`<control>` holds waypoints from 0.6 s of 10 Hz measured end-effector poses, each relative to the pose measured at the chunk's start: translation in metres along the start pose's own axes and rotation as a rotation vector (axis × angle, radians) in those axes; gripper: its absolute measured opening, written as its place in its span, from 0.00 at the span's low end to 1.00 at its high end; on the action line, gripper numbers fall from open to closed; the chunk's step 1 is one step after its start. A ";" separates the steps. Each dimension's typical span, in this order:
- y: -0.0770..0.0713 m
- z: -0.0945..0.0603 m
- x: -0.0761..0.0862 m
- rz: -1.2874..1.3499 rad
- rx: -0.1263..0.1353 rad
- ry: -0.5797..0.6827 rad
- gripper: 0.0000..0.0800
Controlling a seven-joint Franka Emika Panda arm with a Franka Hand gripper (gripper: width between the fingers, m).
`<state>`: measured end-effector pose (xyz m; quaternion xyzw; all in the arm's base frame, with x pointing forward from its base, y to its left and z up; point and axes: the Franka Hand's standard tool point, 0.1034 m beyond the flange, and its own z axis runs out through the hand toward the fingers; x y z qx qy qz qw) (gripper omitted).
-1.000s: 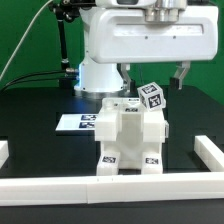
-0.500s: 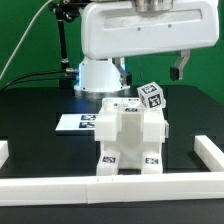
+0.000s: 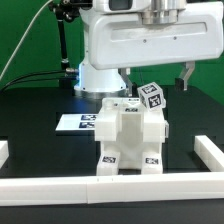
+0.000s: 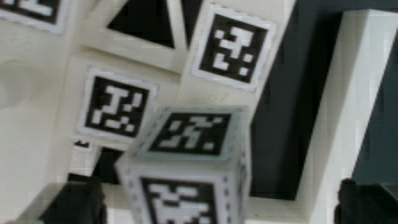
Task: Assemble chair
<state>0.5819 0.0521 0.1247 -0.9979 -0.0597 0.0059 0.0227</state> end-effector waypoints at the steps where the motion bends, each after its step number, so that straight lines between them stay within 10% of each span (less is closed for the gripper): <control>1: 0.000 0.001 -0.001 0.004 0.000 -0.002 0.81; 6: 0.002 0.001 -0.001 0.006 0.000 -0.001 0.36</control>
Offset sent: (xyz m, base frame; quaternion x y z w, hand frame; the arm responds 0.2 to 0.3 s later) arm 0.0000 0.0000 0.0000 0.0000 0.0000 0.0000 1.0000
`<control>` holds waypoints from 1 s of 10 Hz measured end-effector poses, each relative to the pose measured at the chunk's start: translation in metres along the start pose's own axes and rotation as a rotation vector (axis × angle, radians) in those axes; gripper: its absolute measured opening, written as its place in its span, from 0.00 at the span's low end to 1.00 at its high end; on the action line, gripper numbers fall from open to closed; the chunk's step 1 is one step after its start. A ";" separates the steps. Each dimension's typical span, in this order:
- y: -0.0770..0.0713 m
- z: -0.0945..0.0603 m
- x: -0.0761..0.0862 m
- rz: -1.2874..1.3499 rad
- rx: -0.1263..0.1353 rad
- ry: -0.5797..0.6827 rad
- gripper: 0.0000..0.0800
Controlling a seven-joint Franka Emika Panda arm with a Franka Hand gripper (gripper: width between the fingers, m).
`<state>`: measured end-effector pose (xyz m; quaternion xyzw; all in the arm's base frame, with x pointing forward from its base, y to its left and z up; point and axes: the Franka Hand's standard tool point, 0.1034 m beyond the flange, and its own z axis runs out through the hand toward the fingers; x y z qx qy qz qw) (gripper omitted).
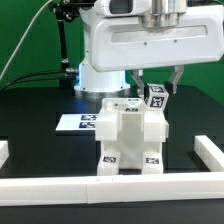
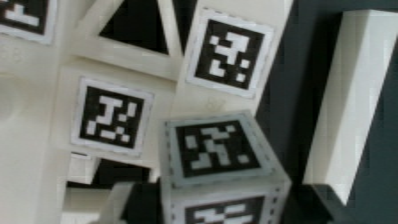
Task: Assemble chair
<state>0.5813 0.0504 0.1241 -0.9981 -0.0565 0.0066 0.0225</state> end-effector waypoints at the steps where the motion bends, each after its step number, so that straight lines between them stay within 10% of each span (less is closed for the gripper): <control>1: 0.000 0.000 0.000 0.000 0.000 0.000 0.36; 10: 0.009 -0.001 0.004 0.228 0.003 0.057 0.36</control>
Offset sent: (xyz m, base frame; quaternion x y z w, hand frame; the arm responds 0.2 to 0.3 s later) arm 0.0000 0.0000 0.0000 0.0000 0.0000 0.0000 1.0000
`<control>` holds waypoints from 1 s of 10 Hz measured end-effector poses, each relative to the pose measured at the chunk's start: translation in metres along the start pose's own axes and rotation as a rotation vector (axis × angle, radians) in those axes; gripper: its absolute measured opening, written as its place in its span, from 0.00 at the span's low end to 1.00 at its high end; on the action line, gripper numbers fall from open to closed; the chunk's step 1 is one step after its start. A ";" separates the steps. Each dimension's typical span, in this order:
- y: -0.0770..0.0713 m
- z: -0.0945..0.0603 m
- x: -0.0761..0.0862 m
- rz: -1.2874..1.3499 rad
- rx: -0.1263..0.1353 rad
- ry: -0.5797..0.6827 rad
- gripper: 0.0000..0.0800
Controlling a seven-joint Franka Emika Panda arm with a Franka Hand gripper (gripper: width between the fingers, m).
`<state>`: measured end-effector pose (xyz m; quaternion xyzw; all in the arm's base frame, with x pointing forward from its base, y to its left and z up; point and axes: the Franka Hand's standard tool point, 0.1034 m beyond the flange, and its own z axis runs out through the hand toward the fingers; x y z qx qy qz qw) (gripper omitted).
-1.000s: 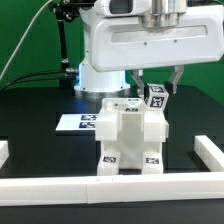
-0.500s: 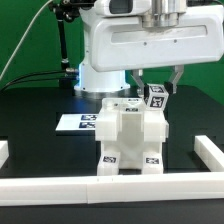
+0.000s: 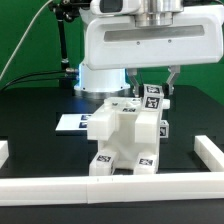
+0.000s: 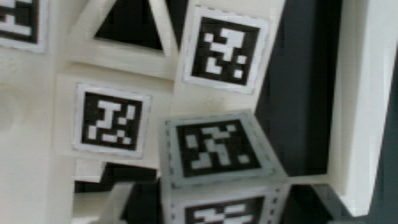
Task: Assemble chair
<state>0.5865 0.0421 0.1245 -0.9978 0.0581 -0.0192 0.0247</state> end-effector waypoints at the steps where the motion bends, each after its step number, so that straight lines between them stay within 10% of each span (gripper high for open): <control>1: 0.001 0.000 0.002 0.067 -0.001 0.013 0.36; 8: 0.003 0.000 0.004 0.562 0.019 0.016 0.38; 9: 0.003 0.000 0.004 0.562 0.019 0.016 0.63; 10: 0.003 0.000 0.004 0.562 0.019 0.016 0.63</control>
Offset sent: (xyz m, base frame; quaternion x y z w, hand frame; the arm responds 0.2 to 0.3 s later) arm -0.0006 -0.0036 -0.0047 0.0219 -0.0104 0.2356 0.9715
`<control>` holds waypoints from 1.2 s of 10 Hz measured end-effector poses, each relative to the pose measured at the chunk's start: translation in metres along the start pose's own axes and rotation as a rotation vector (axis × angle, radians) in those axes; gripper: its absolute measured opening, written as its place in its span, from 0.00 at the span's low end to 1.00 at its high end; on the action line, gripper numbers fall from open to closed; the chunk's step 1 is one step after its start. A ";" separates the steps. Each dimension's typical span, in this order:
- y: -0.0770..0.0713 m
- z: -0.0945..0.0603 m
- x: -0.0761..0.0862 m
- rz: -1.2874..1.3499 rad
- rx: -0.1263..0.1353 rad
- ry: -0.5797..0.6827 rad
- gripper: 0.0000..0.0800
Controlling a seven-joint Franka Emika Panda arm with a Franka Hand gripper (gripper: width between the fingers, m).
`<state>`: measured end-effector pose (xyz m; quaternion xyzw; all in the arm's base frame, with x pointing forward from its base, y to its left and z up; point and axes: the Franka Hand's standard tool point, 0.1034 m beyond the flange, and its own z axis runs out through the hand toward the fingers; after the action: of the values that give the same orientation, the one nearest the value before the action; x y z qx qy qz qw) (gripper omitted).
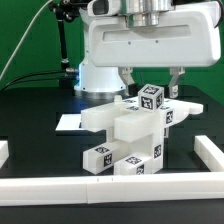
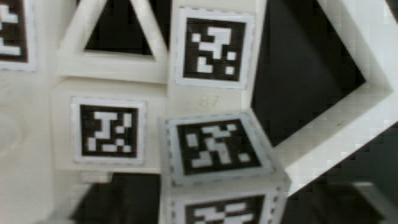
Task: Assemble chair
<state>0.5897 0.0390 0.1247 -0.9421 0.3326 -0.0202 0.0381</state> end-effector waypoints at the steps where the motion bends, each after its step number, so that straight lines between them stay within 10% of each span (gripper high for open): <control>1: 0.000 0.000 0.000 -0.006 0.000 0.000 0.77; 12: -0.004 -0.017 -0.001 -0.937 -0.024 -0.009 0.81</control>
Offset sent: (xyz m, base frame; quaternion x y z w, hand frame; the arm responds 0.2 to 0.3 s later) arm 0.0037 0.0123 0.0093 -0.0339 -0.0006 -0.2585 0.9654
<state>0.5906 0.0416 0.1424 -0.9912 -0.1287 -0.0272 0.0153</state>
